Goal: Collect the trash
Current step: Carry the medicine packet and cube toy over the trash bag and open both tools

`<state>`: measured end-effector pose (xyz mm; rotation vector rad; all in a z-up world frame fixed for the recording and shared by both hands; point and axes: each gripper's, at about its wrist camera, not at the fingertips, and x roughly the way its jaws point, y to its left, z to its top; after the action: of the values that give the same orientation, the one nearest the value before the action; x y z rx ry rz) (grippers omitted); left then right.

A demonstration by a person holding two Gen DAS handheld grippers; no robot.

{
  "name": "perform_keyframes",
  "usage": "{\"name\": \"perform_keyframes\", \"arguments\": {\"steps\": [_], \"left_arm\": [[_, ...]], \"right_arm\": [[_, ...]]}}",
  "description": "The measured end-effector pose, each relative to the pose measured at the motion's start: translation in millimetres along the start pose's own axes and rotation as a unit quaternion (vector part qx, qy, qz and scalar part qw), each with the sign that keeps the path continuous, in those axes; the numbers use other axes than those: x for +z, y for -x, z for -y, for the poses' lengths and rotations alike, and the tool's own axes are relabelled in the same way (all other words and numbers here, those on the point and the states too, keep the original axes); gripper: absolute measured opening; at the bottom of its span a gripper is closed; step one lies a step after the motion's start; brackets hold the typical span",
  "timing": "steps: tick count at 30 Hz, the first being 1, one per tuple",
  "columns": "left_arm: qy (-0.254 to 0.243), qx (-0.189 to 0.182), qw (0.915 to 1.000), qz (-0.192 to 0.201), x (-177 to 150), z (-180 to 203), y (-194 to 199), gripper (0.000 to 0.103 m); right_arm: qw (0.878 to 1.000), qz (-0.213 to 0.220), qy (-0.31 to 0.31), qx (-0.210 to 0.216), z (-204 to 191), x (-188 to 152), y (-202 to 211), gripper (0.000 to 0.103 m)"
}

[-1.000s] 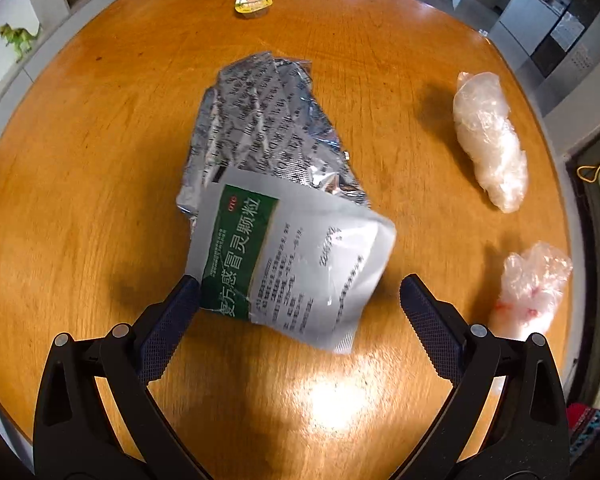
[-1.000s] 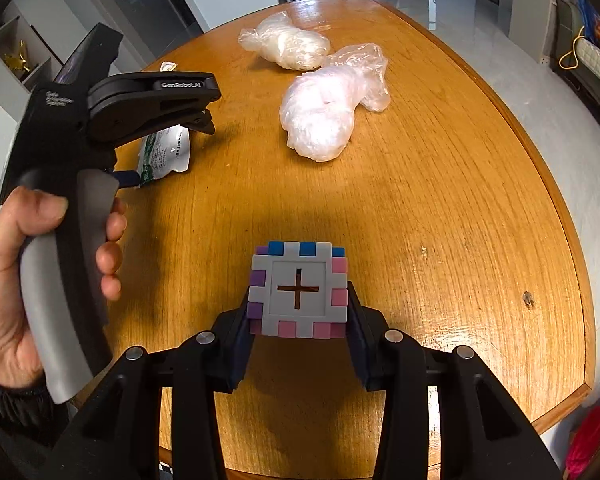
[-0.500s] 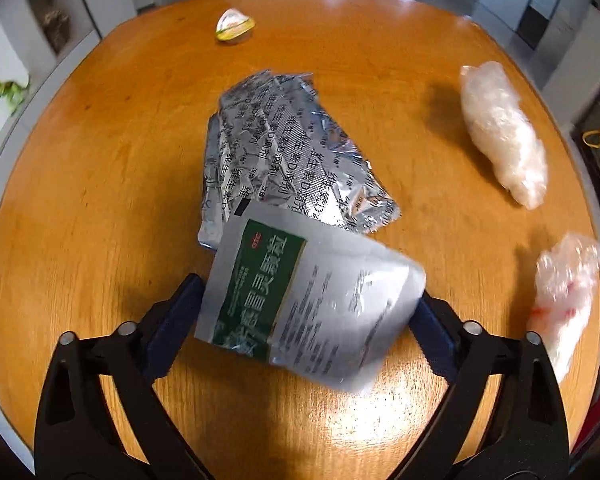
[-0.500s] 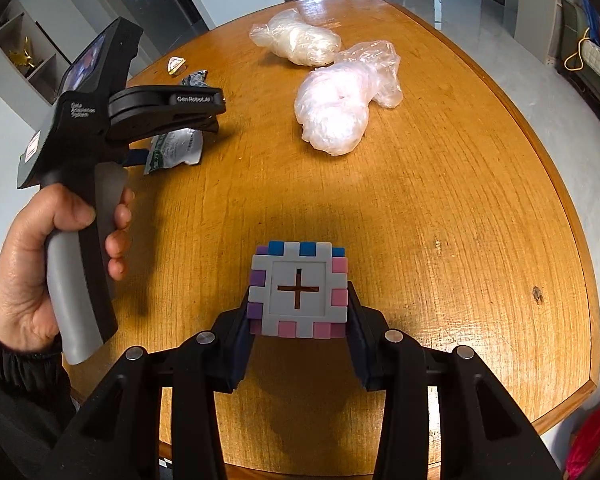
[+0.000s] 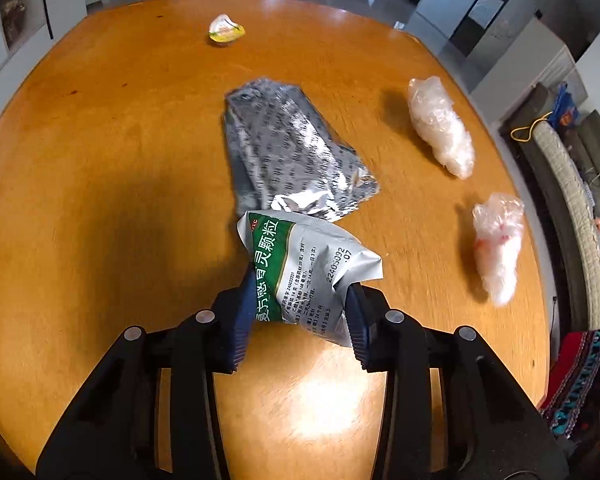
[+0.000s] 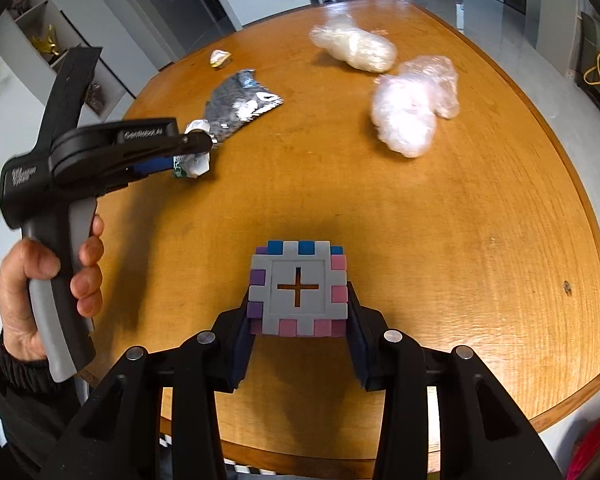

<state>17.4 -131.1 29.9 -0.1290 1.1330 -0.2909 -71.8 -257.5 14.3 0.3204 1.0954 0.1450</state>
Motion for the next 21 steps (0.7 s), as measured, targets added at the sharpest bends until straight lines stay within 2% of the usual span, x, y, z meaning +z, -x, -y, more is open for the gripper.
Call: {"name": "perform_keyframes", "arguments": {"steps": [5,13,21], "left_arm": [[0.005,-0.008,0.9997,0.023,-18.2,-35.5,39.9,0.04],[0.043,0.022,0.9967,0.066,-58.3,-119.8,105.3,0.04],[0.113,0.083,0.9849,0.102,-124.6,-221.2,178.8,0.04]], "right_arm": [[0.999,0.0,0.03,0.03,-41.9,3.1,-4.1,0.042],[0.99,-0.023,0.109,0.089,-138.3,-3.7,-26.6,0.042],[0.964,-0.058,0.216,0.146,-259.0,-32.1,-47.9,0.042]]}}
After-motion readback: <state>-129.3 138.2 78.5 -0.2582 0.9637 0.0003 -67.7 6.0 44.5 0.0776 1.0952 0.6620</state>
